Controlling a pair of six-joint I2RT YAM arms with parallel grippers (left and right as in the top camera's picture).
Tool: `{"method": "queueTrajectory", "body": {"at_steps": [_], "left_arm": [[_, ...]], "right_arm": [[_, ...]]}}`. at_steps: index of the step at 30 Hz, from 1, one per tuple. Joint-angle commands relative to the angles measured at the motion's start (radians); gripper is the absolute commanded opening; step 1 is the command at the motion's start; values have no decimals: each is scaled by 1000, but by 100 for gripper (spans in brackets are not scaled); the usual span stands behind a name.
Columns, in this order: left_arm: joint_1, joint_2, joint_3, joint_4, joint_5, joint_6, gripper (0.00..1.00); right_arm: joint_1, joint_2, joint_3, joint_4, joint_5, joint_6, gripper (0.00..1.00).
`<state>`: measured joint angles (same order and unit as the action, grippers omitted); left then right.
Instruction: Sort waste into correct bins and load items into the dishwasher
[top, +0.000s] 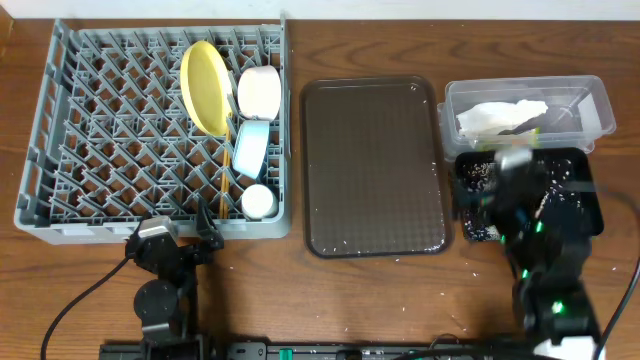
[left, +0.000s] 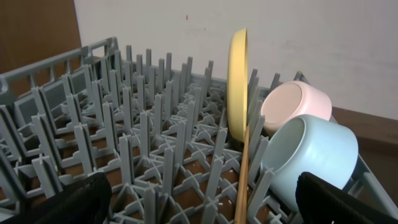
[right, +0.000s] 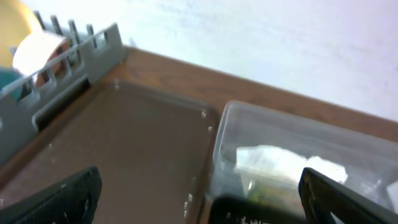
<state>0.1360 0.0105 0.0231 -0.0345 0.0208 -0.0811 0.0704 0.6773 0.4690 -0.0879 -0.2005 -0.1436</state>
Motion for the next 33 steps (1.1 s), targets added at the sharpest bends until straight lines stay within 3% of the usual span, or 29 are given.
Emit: {"method": "queueTrajectory", "body": {"at_steps": [1,12,27,33], "left_arm": [[5,-5,-19,-37,-13,6,95],[5,-5,-19,-37,-13,6,95],[5,-5,-19,-37,-13,6,95],[5,-5,-19,-37,-13,6,95]], "right_arm": [[2,-138,-143,58,9,-15,99],[3,-486,-456,149,5,-1,99],[3,-674,-463,28,13,-11,99],[3,-673,-463,29,13,-11,99]]}}
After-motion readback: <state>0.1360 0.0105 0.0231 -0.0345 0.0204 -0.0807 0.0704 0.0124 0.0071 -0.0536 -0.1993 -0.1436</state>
